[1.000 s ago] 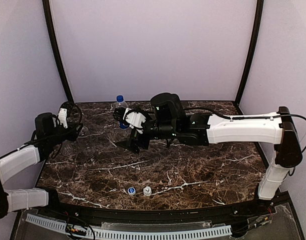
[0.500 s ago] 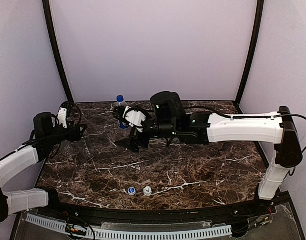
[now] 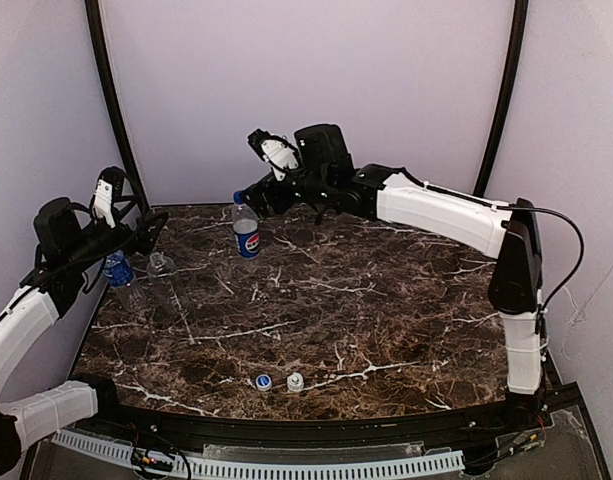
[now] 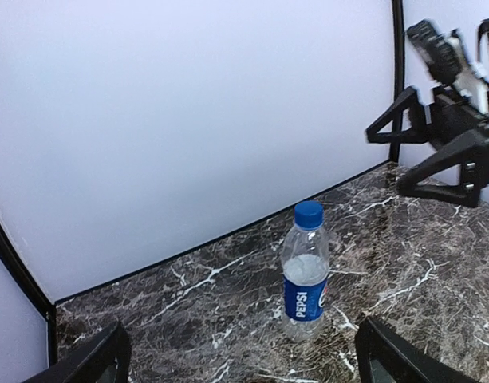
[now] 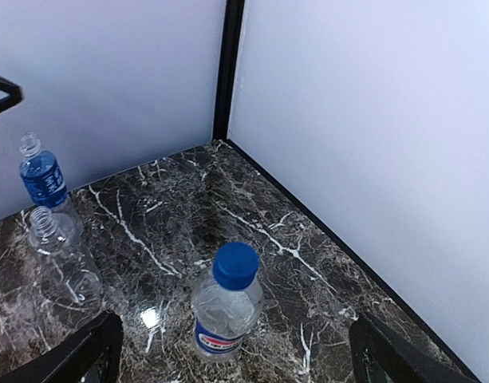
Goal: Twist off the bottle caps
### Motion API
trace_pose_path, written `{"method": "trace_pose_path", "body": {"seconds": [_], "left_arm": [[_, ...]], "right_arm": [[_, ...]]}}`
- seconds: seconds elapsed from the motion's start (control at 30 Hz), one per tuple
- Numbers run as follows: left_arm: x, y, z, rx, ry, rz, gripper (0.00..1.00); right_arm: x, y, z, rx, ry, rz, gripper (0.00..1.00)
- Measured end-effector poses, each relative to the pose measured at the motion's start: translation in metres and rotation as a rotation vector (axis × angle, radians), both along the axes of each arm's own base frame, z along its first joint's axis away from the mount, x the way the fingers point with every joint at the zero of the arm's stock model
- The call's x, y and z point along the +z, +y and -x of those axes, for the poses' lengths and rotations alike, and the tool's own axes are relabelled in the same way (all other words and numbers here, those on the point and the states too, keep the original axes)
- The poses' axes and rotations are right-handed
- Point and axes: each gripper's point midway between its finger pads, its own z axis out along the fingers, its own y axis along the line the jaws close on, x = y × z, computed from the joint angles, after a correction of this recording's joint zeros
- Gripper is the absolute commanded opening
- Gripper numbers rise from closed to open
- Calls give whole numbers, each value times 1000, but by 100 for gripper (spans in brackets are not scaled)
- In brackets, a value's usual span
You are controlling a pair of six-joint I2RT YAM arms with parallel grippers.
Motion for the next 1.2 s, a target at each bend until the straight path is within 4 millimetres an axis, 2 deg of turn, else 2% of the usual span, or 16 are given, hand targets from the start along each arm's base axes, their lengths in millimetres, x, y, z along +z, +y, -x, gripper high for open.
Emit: {"method": "trace_pose_path", "body": {"seconds": [0.07, 0.23, 0.37, 0.53, 0.6, 0.7, 0.87, 1.07, 1.2], "left_arm": [[9, -6, 10, -38, -22, 13, 99], [14, -22, 34, -153, -19, 54, 99], [-5, -30, 50, -200, 30, 75, 98], [-22, -33, 55, -215, 82, 88, 98], [-23, -34, 56, -218, 86, 90, 98], [-23, -35, 59, -223, 84, 93, 97], [-25, -35, 61, -227, 85, 93, 98], [-27, -36, 61, -231, 89, 93, 97], [-30, -36, 61, -231, 94, 92, 97]], "right_arm": [[-9, 3, -18, -20, 20, -4, 98], [-31, 26, -32, 22, 38, -2, 97], [-45, 43, -39, 51, 19, -3, 93], [-58, 55, -55, 39, -22, -23, 84], [-63, 57, -62, 26, -36, -30, 75], [-74, 56, -73, 10, -39, -34, 57], [-83, 59, -76, 24, -30, -49, 29], [-77, 65, -68, 82, -43, -85, 8], [-76, 65, -60, 118, -35, -85, 0]]}}
